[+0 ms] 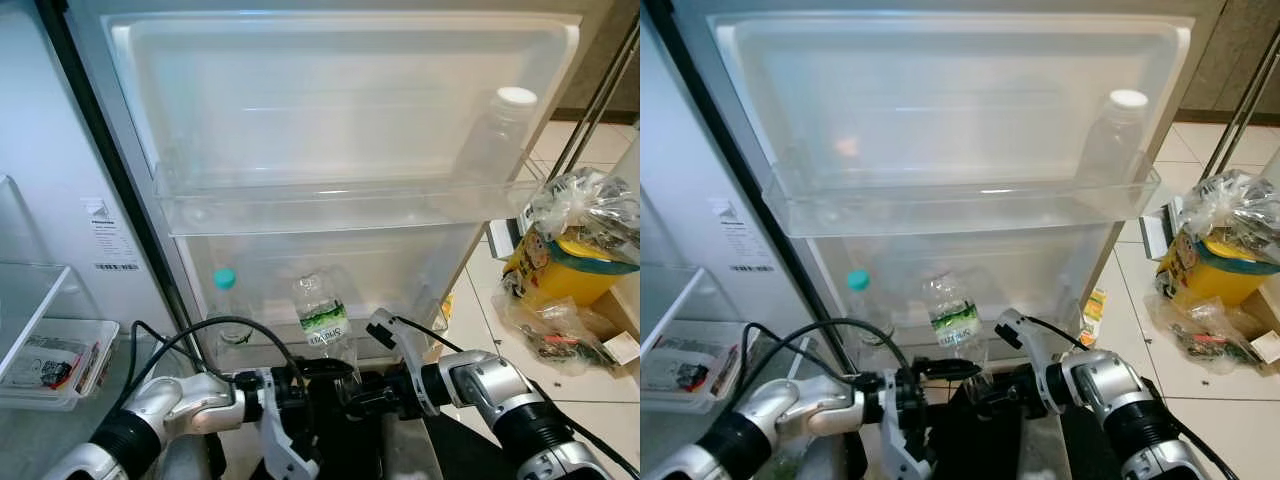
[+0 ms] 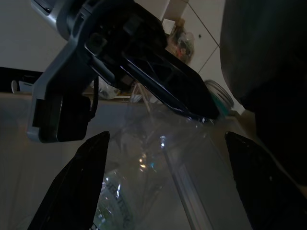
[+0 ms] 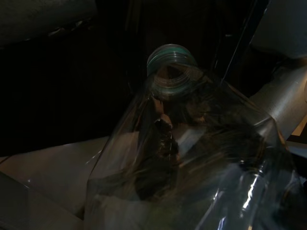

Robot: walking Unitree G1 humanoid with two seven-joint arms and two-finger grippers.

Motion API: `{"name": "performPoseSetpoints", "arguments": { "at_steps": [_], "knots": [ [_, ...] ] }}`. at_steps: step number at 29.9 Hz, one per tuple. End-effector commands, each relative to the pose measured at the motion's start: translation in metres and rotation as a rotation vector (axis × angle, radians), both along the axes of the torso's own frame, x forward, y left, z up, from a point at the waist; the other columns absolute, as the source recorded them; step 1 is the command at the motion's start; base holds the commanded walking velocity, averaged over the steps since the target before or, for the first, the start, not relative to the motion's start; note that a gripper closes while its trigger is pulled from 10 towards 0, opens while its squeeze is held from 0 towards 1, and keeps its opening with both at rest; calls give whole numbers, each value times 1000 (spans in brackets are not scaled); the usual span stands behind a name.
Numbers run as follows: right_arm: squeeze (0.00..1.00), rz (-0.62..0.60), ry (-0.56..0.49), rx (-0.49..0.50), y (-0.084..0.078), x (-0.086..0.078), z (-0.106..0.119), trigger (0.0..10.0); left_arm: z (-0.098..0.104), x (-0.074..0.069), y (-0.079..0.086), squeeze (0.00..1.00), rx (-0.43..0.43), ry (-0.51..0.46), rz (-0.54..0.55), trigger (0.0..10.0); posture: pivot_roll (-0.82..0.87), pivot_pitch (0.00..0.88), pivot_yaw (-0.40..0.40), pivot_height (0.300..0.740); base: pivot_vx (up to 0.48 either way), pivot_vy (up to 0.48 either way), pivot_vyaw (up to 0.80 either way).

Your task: Restocking fridge

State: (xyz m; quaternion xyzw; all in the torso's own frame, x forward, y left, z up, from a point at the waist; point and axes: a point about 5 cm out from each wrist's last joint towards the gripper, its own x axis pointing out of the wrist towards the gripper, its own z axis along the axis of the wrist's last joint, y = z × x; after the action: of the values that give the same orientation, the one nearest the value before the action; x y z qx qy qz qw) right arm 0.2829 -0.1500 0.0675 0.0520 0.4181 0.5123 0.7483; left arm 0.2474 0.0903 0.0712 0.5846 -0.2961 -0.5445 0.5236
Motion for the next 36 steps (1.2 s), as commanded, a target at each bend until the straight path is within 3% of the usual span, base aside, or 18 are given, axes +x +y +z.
{"name": "performPoseSetpoints", "arguments": {
  "at_steps": [1,9,14,15,17,19,23,24,30,35,36],
  "knots": [
    [0,14,8,-14,-2,-4,-2,10000,-2,0,6,0,35,-10,-16,10000,-58,120,-46,453,0,0,0],
    [0,41,51,2,-3,-9,-2,10000,1,9,11,0,28,-117,-33,10000,-62,128,-45,453,0,0,0],
    [0,48,3,-97,-11,-8,-8,10000,4,14,10,0,-9,-117,5,10000,-62,130,-46,453,0,0,0],
    [0,49,-128,-299,-28,1,-15,10000,5,20,11,0,-59,-93,79,10000,-64,132,-48,453,0,0,0],
    [0,49,-128,-299,-28,1,-15,10000,5,20,11,0,-59,-93,79,10000,-64,132,-48,453,0,0,0],
    [0,52,-264,-433,-43,14,-10,10000,3,23,13,0,-102,-67,148,10000,-66,133,-47,453,0,0,0],
    [0,70,-357,-541,-55,23,-1,10000,-3,21,14,0,-125,-44,192,10000,-68,134,-49,453,0,0,0],
    [0,92,-402,-631,-64,27,3,10000,-9,19,15,0,-139,-30,216,10000,-67,135,-51,453,0,0,0],
    [0,148,-484,-743,-73,32,11,10000,-20,14,18,0,-150,5,259,10000,-67,137,-55,453,0,0,0],
    [0,350,-803,-938,-75,53,41,10000,-47,8,27,0,-174,140,444,10000,-74,138,-55,453,0,0,0],
    [0,350,-803,-938,-75,53,41,10000,-47,8,27,0,-174,140,444,10000,-74,138,-55,453,0,0,0]
  ]
}}
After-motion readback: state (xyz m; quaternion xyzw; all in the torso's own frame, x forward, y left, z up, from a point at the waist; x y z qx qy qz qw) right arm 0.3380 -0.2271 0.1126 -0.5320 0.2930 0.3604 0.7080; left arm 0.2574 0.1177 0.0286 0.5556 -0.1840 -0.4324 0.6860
